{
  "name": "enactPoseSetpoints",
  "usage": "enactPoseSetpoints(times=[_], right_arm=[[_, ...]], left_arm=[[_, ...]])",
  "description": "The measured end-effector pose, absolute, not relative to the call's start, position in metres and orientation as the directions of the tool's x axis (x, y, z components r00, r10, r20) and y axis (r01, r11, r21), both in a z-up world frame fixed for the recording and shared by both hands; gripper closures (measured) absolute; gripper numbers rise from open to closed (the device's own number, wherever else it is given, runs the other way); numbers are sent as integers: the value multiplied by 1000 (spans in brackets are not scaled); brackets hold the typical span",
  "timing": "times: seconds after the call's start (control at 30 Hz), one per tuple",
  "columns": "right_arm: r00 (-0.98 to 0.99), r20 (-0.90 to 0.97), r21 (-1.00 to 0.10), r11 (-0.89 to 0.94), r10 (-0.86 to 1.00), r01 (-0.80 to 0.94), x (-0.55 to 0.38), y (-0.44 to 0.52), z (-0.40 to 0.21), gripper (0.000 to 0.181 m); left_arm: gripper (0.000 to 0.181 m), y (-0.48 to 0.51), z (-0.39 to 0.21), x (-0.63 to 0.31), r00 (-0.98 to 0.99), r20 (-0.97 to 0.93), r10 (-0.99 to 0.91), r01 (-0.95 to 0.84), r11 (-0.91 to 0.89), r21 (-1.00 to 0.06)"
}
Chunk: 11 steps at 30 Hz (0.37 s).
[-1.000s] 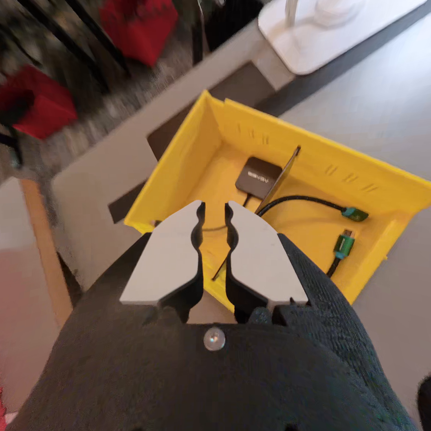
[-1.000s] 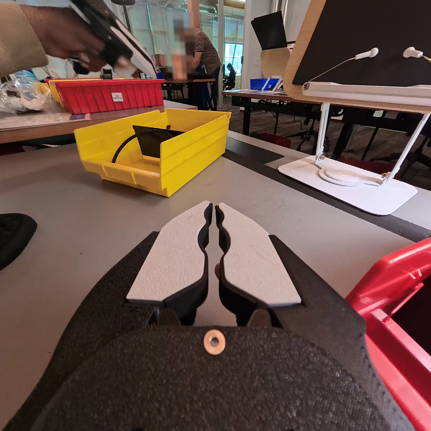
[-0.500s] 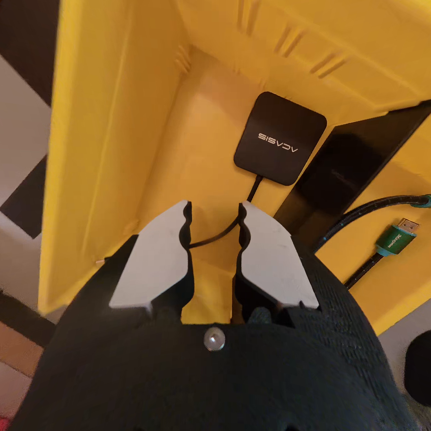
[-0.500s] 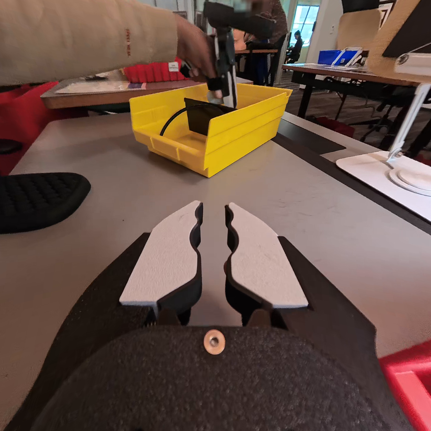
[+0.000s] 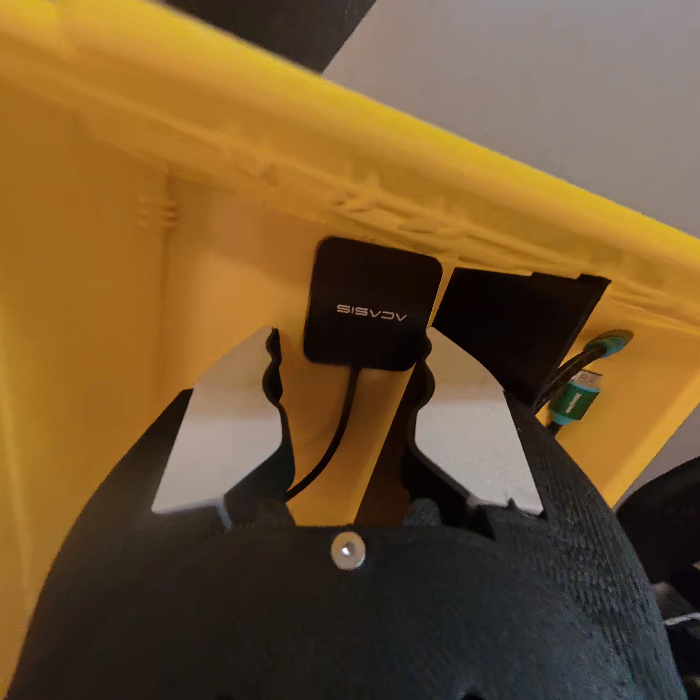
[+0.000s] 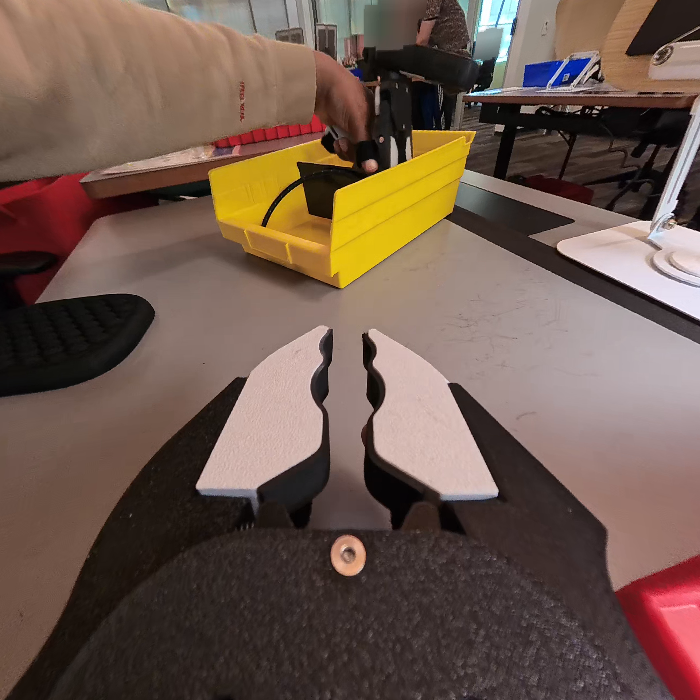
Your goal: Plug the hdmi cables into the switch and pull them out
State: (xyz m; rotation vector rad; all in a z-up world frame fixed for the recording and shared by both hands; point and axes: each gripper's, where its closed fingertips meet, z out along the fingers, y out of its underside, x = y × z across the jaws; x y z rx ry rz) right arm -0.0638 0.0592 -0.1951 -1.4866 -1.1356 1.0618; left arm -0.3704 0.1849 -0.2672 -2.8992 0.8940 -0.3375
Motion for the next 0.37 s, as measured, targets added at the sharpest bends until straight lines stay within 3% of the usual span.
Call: enactPoseSetpoints(times=[0.03, 0.13, 0.2, 0.37], right_arm=[[190, -85, -981, -115, 978, 156, -64, 59, -196, 166], [189, -78, -981, -109, 979, 161, -64, 59, -196, 167], [193, -71, -981, -104, 979, 166, -63, 59, -196, 168], [196, -62, -981, -95, 979, 166, -62, 61, -194, 168]], left_arm=[[112, 185, -268, -368, 809, 229, -542, -515, -840, -169], [128, 183, -268, -363, 808, 349, -475, -428, -880, -208], [137, 182, -270, -373, 827, 326, -458, -421, -889, -181], [123, 185, -272, -380, 834, 188, -519, -503, -855, -128]])
